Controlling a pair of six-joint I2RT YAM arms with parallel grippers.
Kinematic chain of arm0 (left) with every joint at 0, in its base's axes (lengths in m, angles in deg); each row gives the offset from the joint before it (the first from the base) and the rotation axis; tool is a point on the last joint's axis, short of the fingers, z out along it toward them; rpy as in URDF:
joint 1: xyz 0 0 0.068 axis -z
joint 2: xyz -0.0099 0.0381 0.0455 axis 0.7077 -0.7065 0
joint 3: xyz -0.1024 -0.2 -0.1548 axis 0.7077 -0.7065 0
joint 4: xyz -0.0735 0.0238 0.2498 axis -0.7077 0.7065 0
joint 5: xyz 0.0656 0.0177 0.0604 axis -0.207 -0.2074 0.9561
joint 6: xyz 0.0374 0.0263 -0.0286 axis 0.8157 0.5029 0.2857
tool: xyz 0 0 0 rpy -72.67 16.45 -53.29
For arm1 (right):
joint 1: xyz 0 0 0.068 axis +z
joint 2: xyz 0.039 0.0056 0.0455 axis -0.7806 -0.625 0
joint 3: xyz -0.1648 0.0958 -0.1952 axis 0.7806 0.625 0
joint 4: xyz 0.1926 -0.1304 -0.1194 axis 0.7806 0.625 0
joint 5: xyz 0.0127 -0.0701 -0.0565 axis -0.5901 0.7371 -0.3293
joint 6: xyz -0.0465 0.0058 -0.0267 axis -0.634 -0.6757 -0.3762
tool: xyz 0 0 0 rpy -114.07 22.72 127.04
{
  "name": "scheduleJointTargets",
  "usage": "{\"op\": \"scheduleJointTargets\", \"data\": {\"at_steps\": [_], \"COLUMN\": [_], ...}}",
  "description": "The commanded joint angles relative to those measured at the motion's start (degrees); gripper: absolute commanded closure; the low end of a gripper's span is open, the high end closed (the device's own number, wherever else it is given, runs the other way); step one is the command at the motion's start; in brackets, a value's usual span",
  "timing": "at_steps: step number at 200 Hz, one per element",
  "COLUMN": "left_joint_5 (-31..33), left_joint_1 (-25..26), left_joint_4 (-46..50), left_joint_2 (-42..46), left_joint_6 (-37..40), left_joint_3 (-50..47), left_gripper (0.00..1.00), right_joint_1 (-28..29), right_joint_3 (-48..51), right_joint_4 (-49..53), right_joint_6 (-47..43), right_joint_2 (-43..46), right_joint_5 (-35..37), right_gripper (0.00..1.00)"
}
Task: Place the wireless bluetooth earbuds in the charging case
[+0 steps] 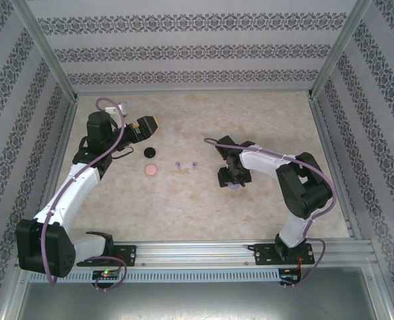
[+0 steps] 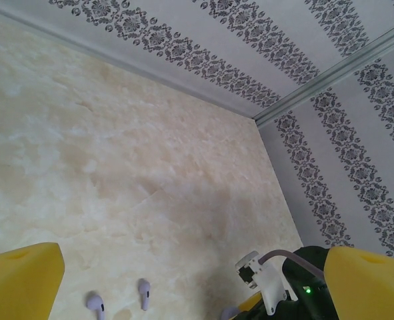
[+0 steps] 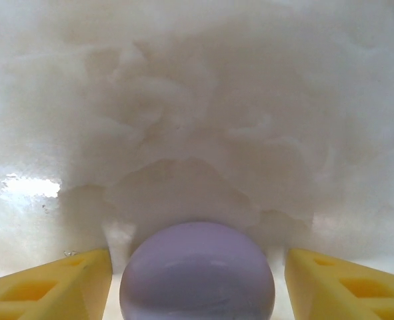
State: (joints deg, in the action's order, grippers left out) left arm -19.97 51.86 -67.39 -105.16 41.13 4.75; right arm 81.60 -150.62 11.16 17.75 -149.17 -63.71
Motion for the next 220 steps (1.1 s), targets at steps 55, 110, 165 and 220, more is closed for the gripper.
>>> {"op": "scheduleJointTargets", "data": {"at_steps": [55, 110, 165, 220], "left_joint_5": [-1.5, -0.1, 0.9, 0.4], "left_joint_1": [1.4, 1.3, 1.6, 7.3], "left_joint_4": [2.2, 3.3, -1.9, -16.8], "left_joint_2": [-0.4, -0.8, -0.8, -1.5], "left_joint_6": [2.1, 1.9, 0.2, 0.6], "left_joint_3": [2.3, 2.1, -2.2, -10.4], "left_gripper": [0.0, 0.0, 0.0, 0.0], "right_joint_1": [0.5, 0.5, 0.5, -2.0], "right_joint_3": [-0.4, 1.7, 2.4, -2.1], "right_joint_4": [1.2, 0.9, -2.7, -9.0], "right_joint_6": [-1.4, 0.4, 7.8, 20.9], "right_joint_2": [-1.4, 1.2, 8.0, 15.1], "right_joint_5": [-2.2, -4.9, -8.9, -12.3], "right_gripper": [0.45, 0.58, 0.66, 0.66]}}
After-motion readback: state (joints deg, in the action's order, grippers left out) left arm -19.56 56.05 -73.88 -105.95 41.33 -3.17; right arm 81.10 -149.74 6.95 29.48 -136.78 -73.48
